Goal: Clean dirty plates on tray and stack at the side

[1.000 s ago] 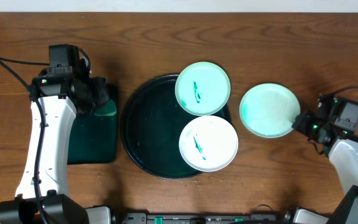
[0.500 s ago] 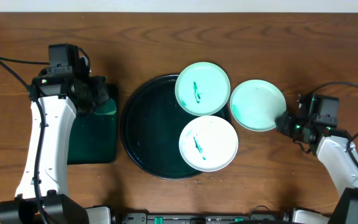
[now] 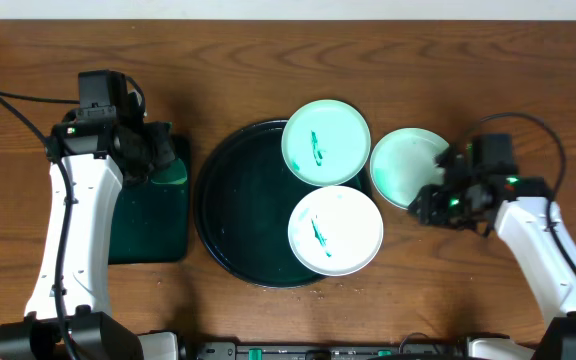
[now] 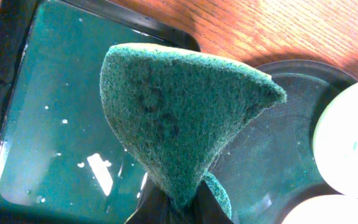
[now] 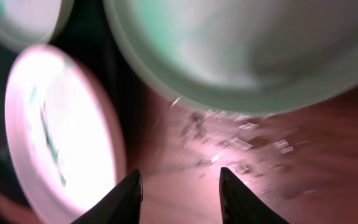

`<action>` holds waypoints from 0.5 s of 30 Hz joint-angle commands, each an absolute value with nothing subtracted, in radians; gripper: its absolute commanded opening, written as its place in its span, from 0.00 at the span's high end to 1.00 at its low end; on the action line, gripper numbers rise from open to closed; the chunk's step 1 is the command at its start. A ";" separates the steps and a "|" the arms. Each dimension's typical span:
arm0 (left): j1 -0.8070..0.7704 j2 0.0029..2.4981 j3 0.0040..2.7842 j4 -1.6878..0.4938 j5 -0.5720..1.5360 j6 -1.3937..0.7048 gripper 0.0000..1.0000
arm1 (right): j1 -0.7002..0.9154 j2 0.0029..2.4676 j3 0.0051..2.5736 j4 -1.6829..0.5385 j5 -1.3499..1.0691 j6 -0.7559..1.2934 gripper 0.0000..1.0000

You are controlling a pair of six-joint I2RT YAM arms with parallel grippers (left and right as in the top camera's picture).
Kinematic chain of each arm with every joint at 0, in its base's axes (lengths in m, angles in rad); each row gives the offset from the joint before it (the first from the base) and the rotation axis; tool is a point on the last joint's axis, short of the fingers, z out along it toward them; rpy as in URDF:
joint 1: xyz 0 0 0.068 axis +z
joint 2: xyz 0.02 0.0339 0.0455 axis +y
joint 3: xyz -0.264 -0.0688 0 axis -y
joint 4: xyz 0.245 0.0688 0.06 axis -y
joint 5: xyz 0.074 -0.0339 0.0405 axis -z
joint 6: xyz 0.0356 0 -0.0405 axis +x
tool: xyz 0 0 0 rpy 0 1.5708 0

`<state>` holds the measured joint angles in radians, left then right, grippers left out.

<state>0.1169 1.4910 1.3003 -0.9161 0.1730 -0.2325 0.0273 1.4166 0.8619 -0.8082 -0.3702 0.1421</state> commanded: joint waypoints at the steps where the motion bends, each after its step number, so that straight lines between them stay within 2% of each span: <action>1: 0.118 1.497 1.297 -0.919 0.163 -0.234 0.93 | 0.107 1.427 0.816 -0.822 -0.401 0.107 0.63; 8: 0.118 1.497 1.297 -0.919 0.163 -0.234 0.93 | 0.204 1.427 0.729 -0.664 -0.402 0.140 0.62; 15: 0.118 1.497 1.297 -0.920 0.163 -0.234 0.93 | 0.284 1.449 0.693 -0.548 -0.381 0.205 0.71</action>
